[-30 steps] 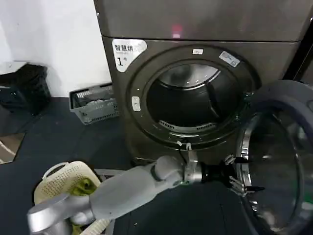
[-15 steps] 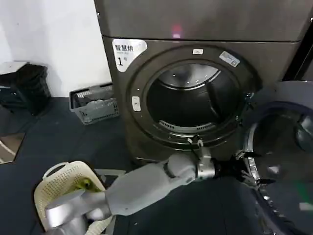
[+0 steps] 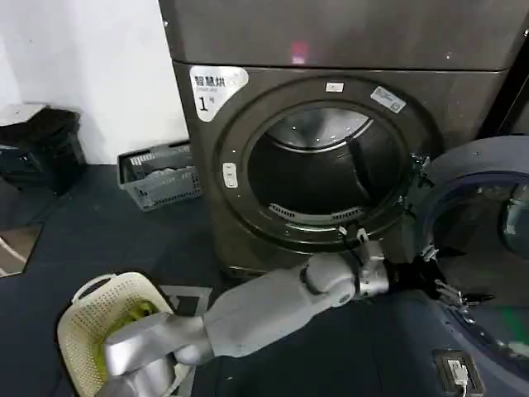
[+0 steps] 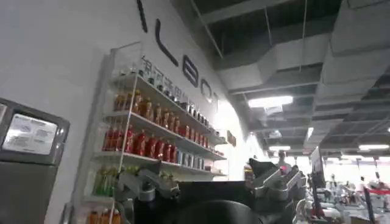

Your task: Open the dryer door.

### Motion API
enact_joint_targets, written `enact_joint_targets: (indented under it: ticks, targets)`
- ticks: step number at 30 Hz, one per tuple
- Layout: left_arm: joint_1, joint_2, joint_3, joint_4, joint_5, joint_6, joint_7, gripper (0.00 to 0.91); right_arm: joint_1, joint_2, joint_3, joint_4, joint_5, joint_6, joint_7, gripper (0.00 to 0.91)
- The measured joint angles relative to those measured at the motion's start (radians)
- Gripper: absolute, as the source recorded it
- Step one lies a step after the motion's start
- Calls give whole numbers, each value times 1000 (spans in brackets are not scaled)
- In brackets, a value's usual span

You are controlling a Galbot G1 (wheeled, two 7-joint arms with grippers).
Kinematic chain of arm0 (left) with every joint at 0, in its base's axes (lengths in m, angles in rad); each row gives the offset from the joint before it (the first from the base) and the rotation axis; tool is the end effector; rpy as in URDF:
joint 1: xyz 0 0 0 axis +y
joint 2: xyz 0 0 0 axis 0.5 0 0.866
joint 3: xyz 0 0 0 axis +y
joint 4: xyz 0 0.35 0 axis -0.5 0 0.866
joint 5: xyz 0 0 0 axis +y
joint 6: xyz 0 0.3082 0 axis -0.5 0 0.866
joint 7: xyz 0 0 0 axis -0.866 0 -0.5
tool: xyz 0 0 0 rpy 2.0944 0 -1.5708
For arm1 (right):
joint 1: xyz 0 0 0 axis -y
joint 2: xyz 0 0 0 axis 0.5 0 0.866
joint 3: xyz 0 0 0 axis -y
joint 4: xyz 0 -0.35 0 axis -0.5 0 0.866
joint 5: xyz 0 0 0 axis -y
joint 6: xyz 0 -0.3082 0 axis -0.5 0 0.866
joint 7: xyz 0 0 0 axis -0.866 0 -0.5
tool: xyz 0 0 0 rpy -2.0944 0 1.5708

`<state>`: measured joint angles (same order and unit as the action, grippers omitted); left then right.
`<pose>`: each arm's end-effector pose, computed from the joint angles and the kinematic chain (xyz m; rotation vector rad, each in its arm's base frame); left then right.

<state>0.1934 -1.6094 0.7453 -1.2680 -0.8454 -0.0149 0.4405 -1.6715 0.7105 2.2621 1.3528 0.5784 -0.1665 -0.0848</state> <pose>0.3822 -0.2977 -0.2171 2.2463 2.1452 -0.1067 -0.0681 -0.5093 -0.0086 1.6206 2.2719 -0.4423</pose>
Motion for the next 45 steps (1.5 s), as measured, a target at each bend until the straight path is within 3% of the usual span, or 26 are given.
enact_joint_targets:
  ticks: [11, 25, 37, 45]
  targets:
    - [-4, 0, 1, 49, 15, -3, -25, 907, -6, 1, 6, -6, 2, 3, -4, 907]
    - [-8, 0, 15, 15, 21, -20, -33, 907, -2, 3, -3, -3, 2, 3, -8, 907]
    - [15, 7, 25, -66, 19, -137, -29, 907, -6, 2, -1, 1, 2, 7, 3, 907]
    - [26, 138, 2, -140, 23, -202, -37, 907, -4, 1, -6, 11, 2, 5, 3, 907]
